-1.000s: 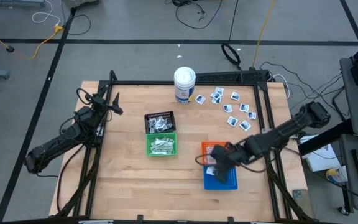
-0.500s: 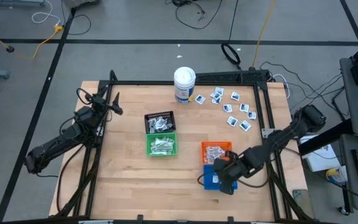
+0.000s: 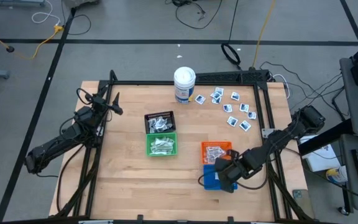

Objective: Pick & Place First Aid Supplies
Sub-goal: Put the blue pad into the blue bin

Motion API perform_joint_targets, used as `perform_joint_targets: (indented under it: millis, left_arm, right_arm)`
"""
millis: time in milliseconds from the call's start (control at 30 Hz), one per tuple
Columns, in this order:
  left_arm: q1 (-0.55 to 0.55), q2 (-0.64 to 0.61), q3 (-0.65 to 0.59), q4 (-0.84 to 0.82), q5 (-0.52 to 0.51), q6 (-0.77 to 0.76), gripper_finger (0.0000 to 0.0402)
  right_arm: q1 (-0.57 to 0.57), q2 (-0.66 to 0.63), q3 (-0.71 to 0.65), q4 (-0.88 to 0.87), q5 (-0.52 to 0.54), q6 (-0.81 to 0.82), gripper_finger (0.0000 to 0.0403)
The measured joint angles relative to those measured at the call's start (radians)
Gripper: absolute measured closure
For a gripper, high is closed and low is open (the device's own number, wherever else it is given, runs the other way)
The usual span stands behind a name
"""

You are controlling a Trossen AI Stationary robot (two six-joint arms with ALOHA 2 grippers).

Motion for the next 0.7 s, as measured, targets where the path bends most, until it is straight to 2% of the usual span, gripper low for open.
perform_joint_targets:
  millis: [100,433,700]
  left_arm:
    - [0.000,0.000,0.000,0.000,0.000,0.000,0.0096]
    - [0.000,0.000,0.000,0.000,0.000,0.000,0.0096]
    - [0.000,0.000,0.000,0.000,0.000,0.000,0.0096]
  right_arm:
    - [-0.001,0.000,-0.004,-0.001,-0.002,0.029,0.0359]
    - [-0.023,-0.085,-0.002,-0.002,0.000,0.038,0.0219]
    - [-0.071,-0.193,-0.002,-0.003,-0.006,-0.014,0.0173]
